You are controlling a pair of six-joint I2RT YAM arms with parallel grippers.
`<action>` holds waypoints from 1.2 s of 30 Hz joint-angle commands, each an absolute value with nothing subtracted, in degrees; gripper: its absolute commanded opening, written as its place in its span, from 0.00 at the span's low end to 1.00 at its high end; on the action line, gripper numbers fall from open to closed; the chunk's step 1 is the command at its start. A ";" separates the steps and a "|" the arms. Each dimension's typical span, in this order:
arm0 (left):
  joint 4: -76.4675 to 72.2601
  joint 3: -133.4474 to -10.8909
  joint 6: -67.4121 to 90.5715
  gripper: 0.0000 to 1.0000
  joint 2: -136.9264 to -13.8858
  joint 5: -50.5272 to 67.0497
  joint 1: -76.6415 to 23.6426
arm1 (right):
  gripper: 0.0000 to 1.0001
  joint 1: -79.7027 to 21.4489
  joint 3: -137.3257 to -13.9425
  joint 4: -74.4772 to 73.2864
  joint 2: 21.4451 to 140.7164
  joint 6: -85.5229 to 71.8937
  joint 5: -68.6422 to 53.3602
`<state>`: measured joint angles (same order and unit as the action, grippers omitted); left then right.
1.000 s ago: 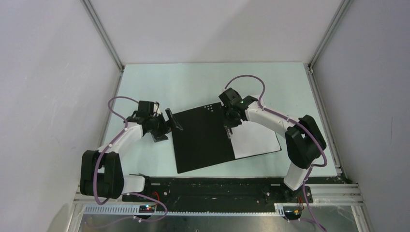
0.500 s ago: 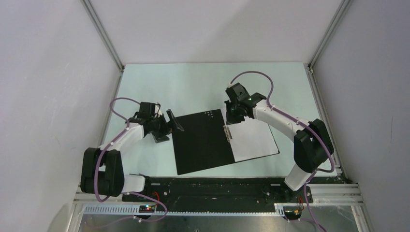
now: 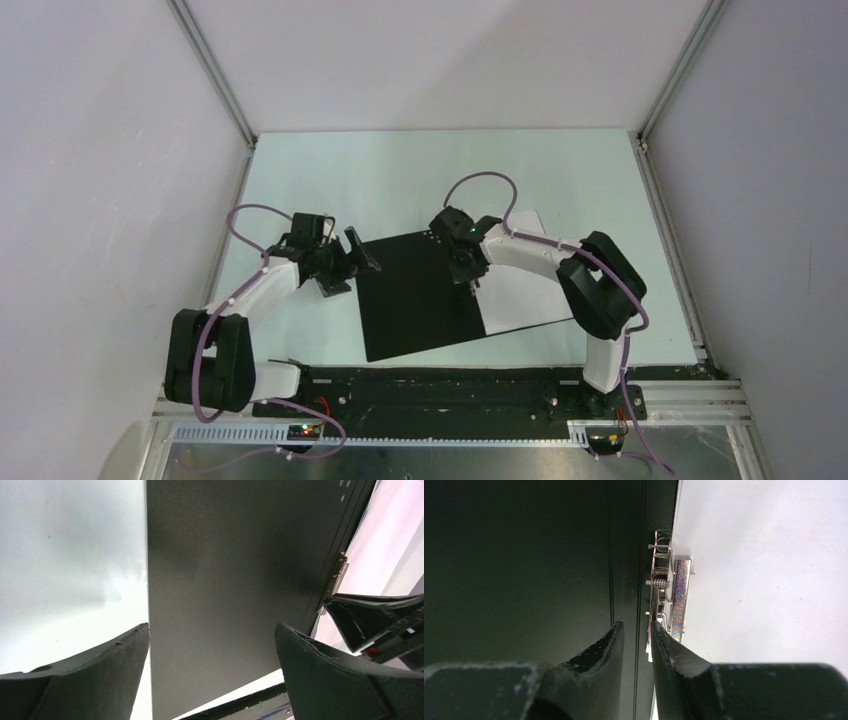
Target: Put the files into the folder
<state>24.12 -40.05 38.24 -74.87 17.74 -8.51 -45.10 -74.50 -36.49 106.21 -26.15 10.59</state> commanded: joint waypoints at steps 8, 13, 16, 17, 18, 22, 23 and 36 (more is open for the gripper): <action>22.38 -39.55 39.22 1.00 -72.81 16.42 -8.83 | 0.30 -47.93 -74.40 -34.54 109.16 -24.65 22.27; 22.39 -39.55 39.16 1.00 -73.03 16.62 -8.79 | 0.30 -48.08 -74.49 -33.69 109.64 -24.38 22.56; 22.35 -39.54 39.03 1.00 -72.96 16.57 -8.79 | 0.29 -48.10 -74.44 -32.83 110.68 -24.29 22.38; 22.33 -39.44 39.03 1.00 -73.00 16.55 -8.79 | 0.29 -48.15 -74.46 -32.72 111.14 -24.27 22.21; 22.33 -39.45 39.02 1.00 -73.02 16.49 -8.79 | 0.28 -48.24 -74.45 -32.35 111.38 -24.22 22.18; 22.33 -39.24 39.05 1.00 -73.04 16.38 -8.78 | 0.27 -48.70 -74.45 -32.17 112.66 -24.62 23.10; 22.35 -39.28 39.09 1.00 -73.13 16.47 -8.83 | 0.26 -48.80 -74.40 -32.17 112.76 -24.87 23.40; 22.36 -38.21 39.75 1.00 -72.94 16.28 -8.79 | 0.00 -46.78 -75.45 -34.89 110.72 -27.44 19.60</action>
<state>23.22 -38.94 39.07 -74.32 16.69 -8.51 -48.58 -74.76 -33.93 111.13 -25.23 23.62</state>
